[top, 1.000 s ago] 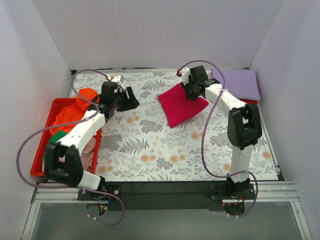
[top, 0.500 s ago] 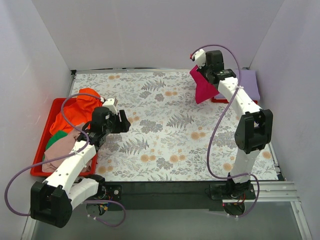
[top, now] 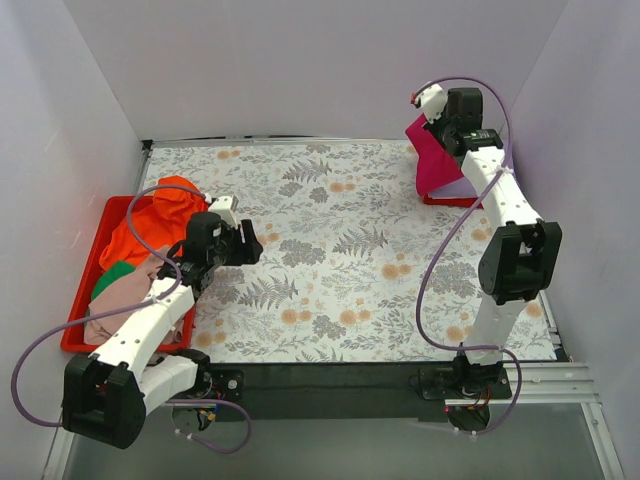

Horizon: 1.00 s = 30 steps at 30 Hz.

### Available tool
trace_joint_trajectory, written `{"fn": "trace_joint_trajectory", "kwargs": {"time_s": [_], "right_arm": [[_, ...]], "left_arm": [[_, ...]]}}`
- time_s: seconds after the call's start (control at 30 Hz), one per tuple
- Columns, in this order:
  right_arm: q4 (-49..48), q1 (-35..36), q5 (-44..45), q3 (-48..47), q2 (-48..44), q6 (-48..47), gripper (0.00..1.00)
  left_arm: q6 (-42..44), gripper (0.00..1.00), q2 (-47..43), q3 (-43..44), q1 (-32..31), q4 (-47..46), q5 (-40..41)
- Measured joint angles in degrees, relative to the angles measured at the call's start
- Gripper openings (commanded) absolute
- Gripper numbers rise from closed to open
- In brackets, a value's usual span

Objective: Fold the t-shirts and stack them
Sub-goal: Neatly place the folded tshirt to the corner

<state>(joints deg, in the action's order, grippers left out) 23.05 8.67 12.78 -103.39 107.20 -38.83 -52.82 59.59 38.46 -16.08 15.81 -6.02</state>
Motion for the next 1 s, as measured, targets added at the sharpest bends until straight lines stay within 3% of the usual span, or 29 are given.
{"fn": "trace_joint_trajectory", "kwargs": {"time_s": [0.2, 0.5, 0.53, 0.63, 0.67, 0.73, 0.77, 1.0], "right_arm": [[0.4, -4.3, -5.5, -1.1, 1.6, -0.7, 0.01], [0.3, -10.1, -8.1, -8.3, 13.9, -4.5, 0.02], [0.2, -10.6, -7.5, -8.8, 15.1, -5.1, 0.05], [-1.6, -11.8, -4.3, -9.1, 17.7, -6.6, 0.42], [-2.6, -12.1, -2.6, -9.1, 18.3, -7.2, 0.64], [-6.0, -12.3, 1.0, -9.1, 19.5, -8.7, 0.80], [-8.0, -12.4, 3.1, -9.1, 20.0, -9.5, 0.85], [-16.0, -12.2, 10.1, -7.7, 19.8, -11.8, 0.86]], "left_arm": [[0.2, 0.57, 0.9, 0.0, 0.0, 0.0, -0.5], [0.2, 0.57, 2.1, 0.0, 0.0, 0.0, -0.8], [0.2, 0.57, 2.1, 0.0, 0.0, 0.0, -0.8], [0.2, 0.57, 2.1, 0.0, 0.0, 0.0, -0.8], [0.2, 0.57, 2.1, 0.0, 0.0, 0.0, -0.8], [0.3, 0.57, 2.1, 0.0, 0.0, 0.0, -0.8], [0.3, 0.57, 2.1, 0.0, 0.0, 0.0, -0.8], [0.3, 0.57, 2.0, -0.1, 0.0, 0.0, -0.8]]}}
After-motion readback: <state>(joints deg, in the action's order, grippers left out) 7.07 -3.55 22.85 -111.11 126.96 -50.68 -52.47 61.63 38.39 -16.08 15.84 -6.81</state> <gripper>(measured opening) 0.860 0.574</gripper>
